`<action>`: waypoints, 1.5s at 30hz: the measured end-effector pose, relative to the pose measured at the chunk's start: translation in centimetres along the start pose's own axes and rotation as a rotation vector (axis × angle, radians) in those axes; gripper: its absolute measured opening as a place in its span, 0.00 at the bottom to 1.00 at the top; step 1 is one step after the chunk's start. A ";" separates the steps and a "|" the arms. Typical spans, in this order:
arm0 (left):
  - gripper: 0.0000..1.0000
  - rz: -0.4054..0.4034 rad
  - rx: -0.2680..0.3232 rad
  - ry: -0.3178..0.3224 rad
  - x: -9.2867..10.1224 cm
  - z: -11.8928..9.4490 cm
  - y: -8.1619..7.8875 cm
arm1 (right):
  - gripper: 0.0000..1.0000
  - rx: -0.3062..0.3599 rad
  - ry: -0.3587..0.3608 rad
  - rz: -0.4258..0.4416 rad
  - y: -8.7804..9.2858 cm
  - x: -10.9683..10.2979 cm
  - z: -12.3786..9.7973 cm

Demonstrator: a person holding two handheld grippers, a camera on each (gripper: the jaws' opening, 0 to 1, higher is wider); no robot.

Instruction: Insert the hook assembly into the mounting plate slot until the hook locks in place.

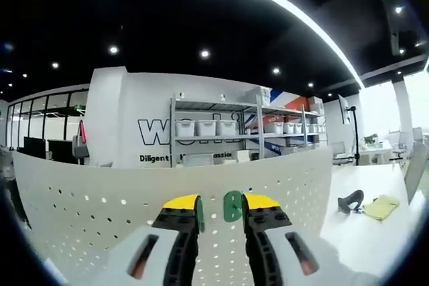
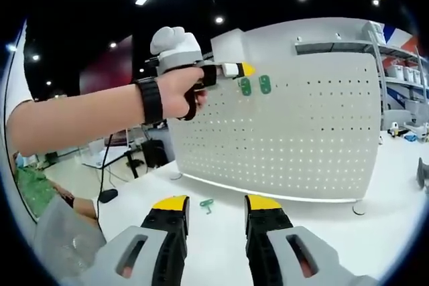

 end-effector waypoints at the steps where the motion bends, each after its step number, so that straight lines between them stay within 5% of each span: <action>1: 0.28 -0.004 -0.002 0.010 0.1 -0.2 -0.1 | 0.34 0.001 0.002 -0.004 -0.1 0.0 -0.1; 17: 0.33 0.009 -0.001 0.097 0.0 -5.0 -0.8 | 0.35 0.028 0.030 -0.021 -1.1 -2.0 -0.2; 45: 0.42 -0.008 -0.041 0.201 -2.7 -13.1 0.7 | 0.35 0.034 0.025 -0.040 -1.5 -5.5 1.6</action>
Point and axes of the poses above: the point that each gripper's makers call its tool centre point, and the gripper's own axes: z roughly forward along the fingers, x roughly to its right, y roughly out of its underside, the point moved 3 cm from there along -z, roughly backward along the fingers, and after that the axes turned 1 degree about -x, right-handed, at the moved point
